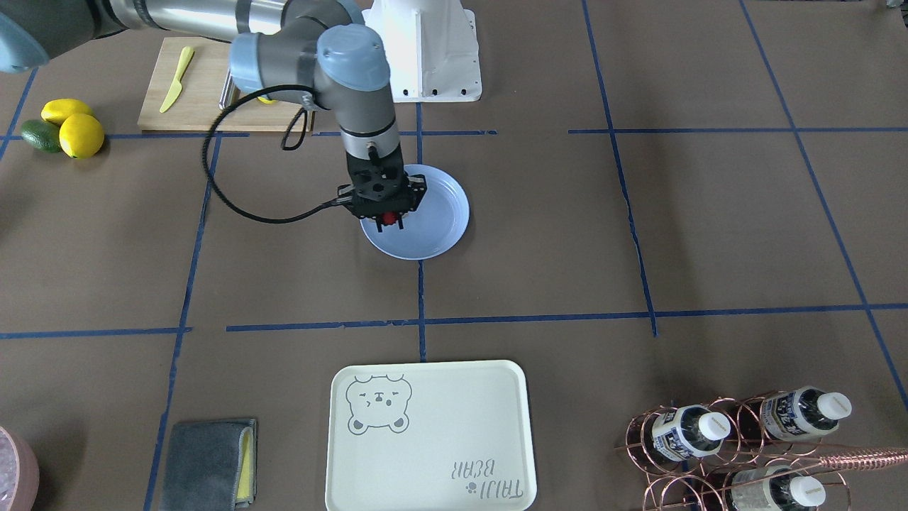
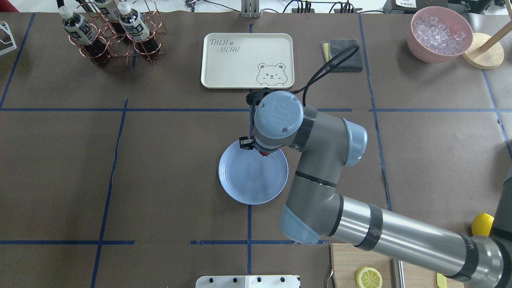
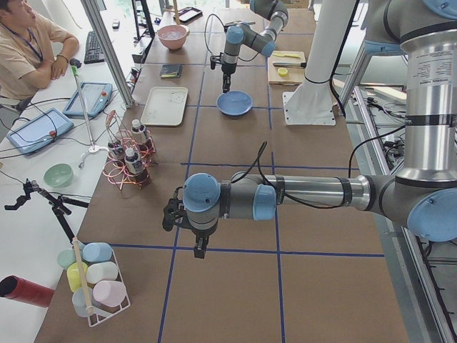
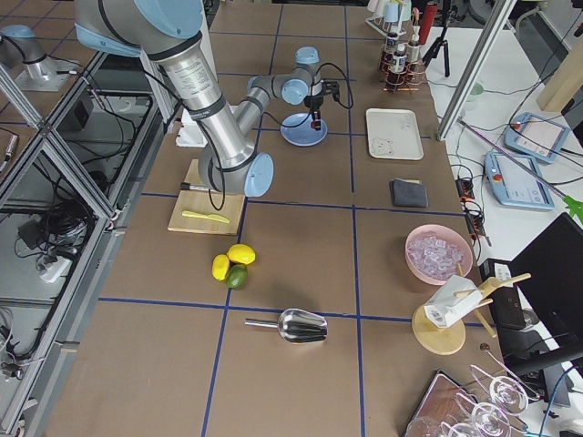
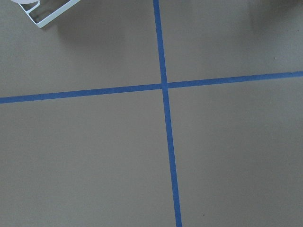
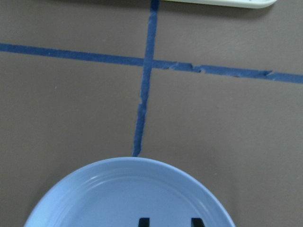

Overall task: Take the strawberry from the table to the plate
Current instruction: 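Carry the strawberry with the right gripper over the blue plate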

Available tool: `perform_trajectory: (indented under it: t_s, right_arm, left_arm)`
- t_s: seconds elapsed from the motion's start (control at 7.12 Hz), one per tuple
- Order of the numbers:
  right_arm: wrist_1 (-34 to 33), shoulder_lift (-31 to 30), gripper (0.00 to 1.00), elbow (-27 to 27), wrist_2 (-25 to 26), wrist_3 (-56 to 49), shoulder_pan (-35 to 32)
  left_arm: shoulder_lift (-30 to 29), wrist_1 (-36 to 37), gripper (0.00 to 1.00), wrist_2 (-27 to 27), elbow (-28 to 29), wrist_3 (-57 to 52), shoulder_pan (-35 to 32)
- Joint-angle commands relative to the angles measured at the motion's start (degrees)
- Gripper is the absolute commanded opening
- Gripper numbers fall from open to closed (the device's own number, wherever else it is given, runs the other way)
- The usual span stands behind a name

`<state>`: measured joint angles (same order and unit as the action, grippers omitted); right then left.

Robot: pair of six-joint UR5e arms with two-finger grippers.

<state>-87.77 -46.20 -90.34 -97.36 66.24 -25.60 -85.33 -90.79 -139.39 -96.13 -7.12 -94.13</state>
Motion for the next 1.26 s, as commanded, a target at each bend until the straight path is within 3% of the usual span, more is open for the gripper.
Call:
perform_trajectory:
  t_s: [0.0, 0.28, 0.42, 0.56, 0.7, 0.84, 1.12]
  right_arm:
    - [-0.2, 1.74, 0.0, 3.77, 4.55, 2.23, 4.41]
    - [-0.2, 1.82, 0.05, 4.9, 4.64, 2.23, 4.95]
    - [-0.12, 1.82, 0.2, 5.0, 4.55, 2.23, 4.95]
    - [-0.03, 1.73, 0.51, 5.0, 4.55, 2.32, 4.95]
    - [0.06, 1.91, 0.9, 4.91, 4.64, 2.58, 4.95]
    - [0.15, 2.0, 0.99, 4.83, 4.55, 2.58, 4.95]
    - [-0.03, 1.39, 0.99, 0.72, 2.11, 1.45, 0.76]
  left_arm:
    - [-0.01, 0.0, 1.0, 0.0, 0.07, 0.0, 0.09]
    - [-0.01, 0.09, 1.0, 0.09, 0.16, 0.0, 0.09]
    - [0.08, 0.09, 1.0, 0.09, 0.16, 0.0, 0.09]
    - [0.08, 0.09, 1.0, 0.09, 0.24, 0.0, 0.09]
    - [0.08, 0.09, 1.0, 0.09, 0.24, 0.0, 0.09]
    - [0.08, 0.09, 1.0, 0.09, 0.24, 0.0, 0.09]
    - [0.16, 0.18, 1.0, 0.44, 0.24, -0.08, 0.09]
